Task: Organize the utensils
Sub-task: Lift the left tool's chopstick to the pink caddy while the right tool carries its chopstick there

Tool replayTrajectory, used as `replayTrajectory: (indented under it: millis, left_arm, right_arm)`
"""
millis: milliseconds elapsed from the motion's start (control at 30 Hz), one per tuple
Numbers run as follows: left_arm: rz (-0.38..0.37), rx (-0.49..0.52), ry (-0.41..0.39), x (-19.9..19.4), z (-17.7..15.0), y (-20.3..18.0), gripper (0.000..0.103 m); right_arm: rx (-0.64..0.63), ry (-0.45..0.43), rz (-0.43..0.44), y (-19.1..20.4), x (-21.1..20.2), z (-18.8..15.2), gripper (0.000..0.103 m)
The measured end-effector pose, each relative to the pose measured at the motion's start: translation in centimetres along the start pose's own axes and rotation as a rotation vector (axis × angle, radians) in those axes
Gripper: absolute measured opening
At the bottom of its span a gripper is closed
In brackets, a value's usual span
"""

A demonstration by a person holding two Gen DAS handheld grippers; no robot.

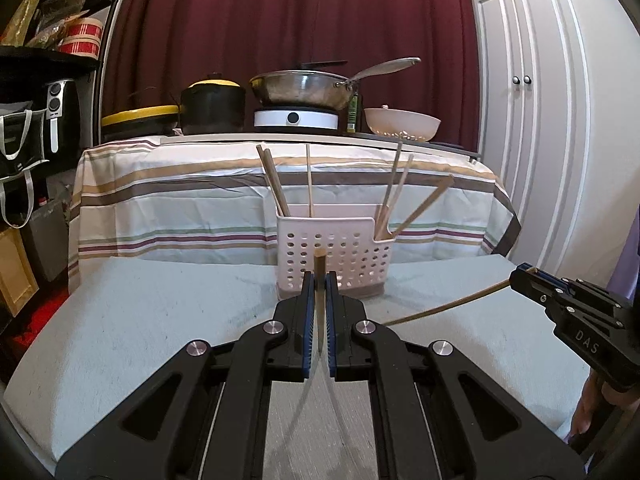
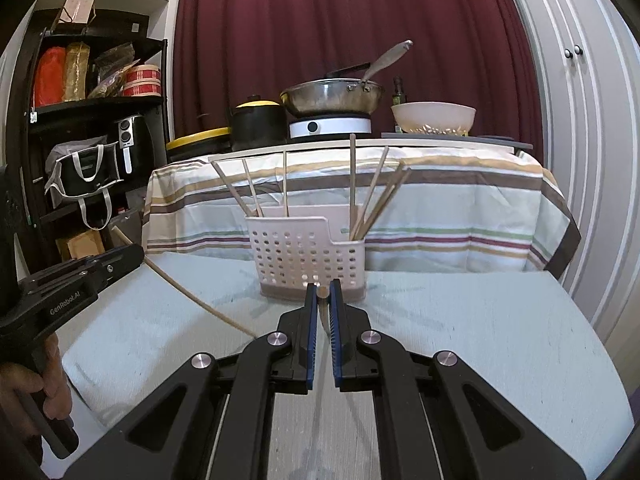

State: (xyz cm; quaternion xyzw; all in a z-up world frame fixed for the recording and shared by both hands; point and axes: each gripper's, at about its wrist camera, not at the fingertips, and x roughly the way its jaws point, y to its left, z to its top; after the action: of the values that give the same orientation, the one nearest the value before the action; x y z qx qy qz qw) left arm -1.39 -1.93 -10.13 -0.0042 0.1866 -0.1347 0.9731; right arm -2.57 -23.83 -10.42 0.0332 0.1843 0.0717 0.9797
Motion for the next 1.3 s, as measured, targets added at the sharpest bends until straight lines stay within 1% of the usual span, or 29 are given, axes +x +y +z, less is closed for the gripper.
replayTrajectory:
  millis: [400, 667, 933, 1133, 1300]
  left_arm:
    - [-0.014, 0.007, 0.004, 3.8, 3.2, 1.3, 0.006]
    - [-0.012, 0.027, -0.001, 5.1, 3.9, 1.1, 0.006]
    - [-0.019, 0.035, -0.022, 5.7, 5.3, 1.3, 0.006]
    - [-0.057, 0.007, -0.038, 6.1, 7.7, 1.7, 0.006]
    - [-0.082, 0.009, -0.069, 6.2, 10.7, 1.7, 0.006]
  right_arm:
    - [-0.010, -0.016, 0.036, -0.4, 3.8, 3.7, 0.007]
    - [-0.006, -0.043, 0.042, -0.8, 6.1, 5.6, 0.007]
    - [0.018, -0.072, 0.053, -1.1, 6.4, 7.0, 0.007]
    - [0.016, -0.099, 0.072, -1.3, 6.2, 9.0, 0.007]
    - [0.010, -0.143, 0.094, -1.3, 6.2, 11.3, 0.007]
